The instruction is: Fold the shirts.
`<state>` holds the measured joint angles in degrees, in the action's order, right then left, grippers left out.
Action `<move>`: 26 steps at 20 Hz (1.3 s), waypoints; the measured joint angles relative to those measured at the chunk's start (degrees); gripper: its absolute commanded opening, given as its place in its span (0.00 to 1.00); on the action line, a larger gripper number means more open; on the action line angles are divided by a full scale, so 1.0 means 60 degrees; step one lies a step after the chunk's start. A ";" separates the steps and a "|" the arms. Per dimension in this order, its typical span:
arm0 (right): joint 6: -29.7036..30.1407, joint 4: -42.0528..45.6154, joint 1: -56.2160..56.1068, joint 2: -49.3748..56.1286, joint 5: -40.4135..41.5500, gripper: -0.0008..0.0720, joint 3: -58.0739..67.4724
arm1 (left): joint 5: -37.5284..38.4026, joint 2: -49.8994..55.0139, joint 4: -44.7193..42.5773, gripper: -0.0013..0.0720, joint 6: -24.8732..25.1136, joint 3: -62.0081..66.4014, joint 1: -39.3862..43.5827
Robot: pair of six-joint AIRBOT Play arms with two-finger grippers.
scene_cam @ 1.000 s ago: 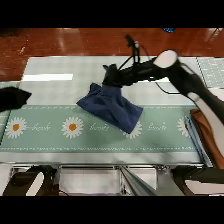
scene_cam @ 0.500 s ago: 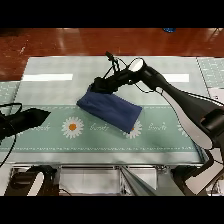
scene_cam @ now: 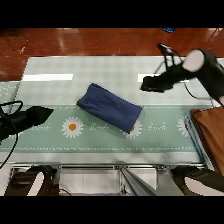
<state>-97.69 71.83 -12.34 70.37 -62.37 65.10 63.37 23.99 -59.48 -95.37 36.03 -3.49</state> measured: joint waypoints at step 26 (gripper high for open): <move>0.4218 -0.8433 -0.1326 0.1996 0.3304 0.04 -0.3483 | -0.0066 0.0543 0.0091 0.05 0.0015 -0.0011 0.0007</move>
<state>-72.38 21.23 -20.29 82.35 -42.54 44.21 62.98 27.24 -58.94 -95.29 35.97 -3.44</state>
